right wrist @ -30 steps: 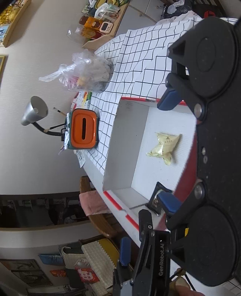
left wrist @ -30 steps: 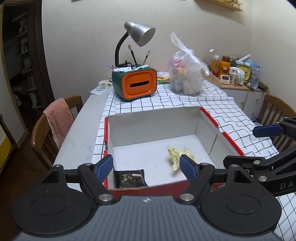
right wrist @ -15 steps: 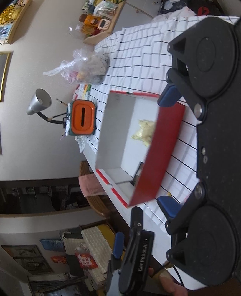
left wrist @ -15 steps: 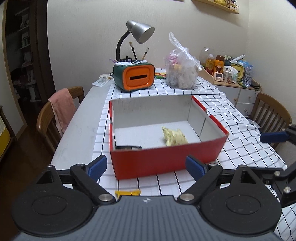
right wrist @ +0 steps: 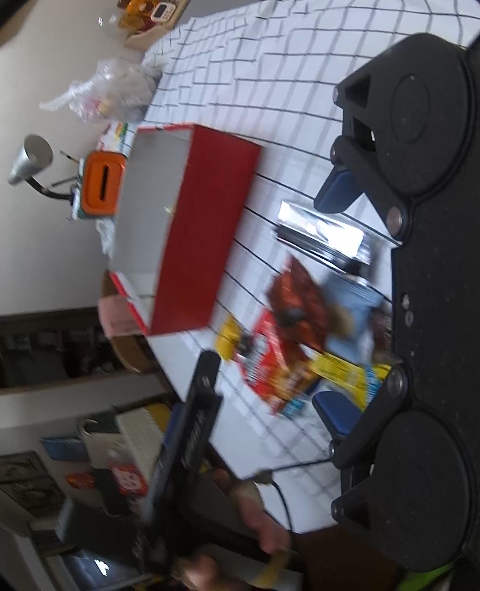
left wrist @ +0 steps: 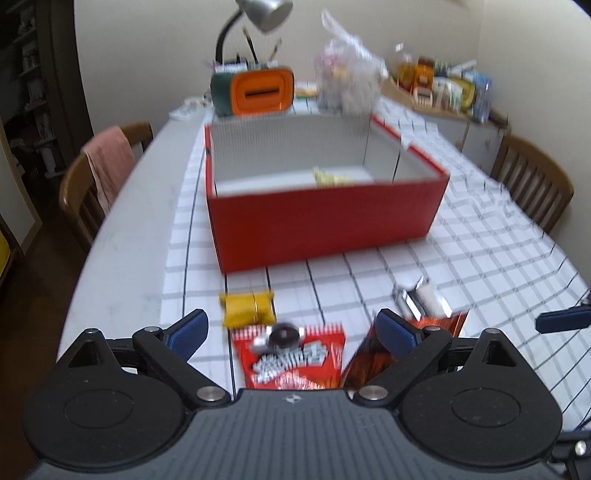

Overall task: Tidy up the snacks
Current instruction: 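Withdraw both tools from the box back toward the remaining snacks, then grasp the round chocolate on the red chip bag with the left gripper, then grasp the brown M&M's pack with the right gripper while the left lifts the chocolate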

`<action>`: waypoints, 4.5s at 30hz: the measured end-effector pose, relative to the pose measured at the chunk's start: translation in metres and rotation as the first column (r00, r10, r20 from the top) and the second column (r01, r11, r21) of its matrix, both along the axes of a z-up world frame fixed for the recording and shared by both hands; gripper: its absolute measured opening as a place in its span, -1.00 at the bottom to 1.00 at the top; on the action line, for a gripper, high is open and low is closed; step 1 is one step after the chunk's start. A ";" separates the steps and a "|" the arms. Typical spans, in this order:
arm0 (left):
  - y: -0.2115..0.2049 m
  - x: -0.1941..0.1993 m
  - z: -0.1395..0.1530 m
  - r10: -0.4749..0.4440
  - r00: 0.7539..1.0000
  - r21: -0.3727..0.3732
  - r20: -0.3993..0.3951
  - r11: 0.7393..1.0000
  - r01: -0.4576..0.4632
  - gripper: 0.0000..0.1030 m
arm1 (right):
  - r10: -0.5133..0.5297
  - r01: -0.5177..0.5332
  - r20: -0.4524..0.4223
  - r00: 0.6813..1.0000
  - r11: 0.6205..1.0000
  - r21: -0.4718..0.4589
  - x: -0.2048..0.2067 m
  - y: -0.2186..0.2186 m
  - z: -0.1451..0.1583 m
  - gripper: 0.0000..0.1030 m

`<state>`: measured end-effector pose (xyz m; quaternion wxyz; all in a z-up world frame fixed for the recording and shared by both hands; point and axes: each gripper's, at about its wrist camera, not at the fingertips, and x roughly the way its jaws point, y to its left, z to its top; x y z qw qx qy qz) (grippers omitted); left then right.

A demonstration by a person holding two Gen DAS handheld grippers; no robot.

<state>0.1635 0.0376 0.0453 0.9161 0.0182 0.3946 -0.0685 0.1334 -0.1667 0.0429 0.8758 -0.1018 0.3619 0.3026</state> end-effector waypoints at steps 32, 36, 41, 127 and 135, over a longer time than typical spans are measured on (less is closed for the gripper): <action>0.012 0.054 -0.055 0.093 0.982 -0.061 -0.163 0.993 -0.104 -0.03 | -0.010 0.021 -0.223 0.975 0.999 0.049 -0.005 0.022 -0.059 0.07; 0.012 0.053 -0.048 0.090 0.984 -0.057 -0.151 0.993 -0.099 -0.15 | -0.011 0.022 -0.238 0.971 0.999 0.042 -0.003 0.023 -0.062 -0.02; 0.011 0.055 -0.033 0.069 0.990 -0.067 -0.122 0.995 -0.078 -0.15 | -0.007 0.014 -0.249 0.969 1.000 0.026 -0.001 0.026 -0.069 -0.03; 0.016 0.026 -0.026 0.078 0.995 -0.069 -0.060 0.994 -0.082 -0.52 | -0.098 0.113 -0.220 0.970 0.992 0.057 0.008 0.032 -0.074 0.33; 0.016 0.025 -0.027 0.076 0.995 -0.071 -0.062 0.994 -0.081 -0.52 | -0.116 0.134 -0.233 0.966 0.989 0.064 0.011 0.027 -0.074 -0.26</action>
